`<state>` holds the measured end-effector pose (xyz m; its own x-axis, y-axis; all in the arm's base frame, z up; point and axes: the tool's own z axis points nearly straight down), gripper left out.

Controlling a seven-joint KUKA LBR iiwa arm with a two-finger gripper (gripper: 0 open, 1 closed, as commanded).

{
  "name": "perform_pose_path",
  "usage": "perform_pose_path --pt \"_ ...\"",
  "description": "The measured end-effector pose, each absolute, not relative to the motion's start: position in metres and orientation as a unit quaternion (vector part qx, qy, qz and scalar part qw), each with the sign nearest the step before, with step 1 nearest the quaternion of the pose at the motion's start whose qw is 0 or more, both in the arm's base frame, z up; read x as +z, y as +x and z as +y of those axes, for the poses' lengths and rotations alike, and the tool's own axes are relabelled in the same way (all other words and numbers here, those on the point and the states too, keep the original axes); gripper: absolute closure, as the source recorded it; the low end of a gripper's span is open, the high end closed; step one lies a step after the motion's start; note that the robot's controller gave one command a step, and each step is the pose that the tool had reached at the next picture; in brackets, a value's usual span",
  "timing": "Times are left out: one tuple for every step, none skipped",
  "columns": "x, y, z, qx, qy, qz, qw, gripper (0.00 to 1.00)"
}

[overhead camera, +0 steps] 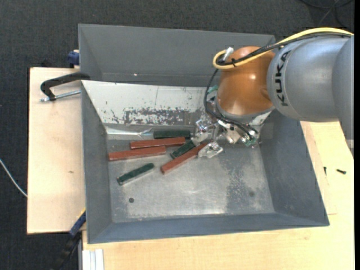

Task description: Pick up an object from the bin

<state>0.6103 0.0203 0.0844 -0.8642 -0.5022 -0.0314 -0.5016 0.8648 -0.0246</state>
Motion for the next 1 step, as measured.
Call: perform_pose_path --pt "0.2659 0.5947 0.0168 -0.001 -0.229 0.974 0.007 1.00"
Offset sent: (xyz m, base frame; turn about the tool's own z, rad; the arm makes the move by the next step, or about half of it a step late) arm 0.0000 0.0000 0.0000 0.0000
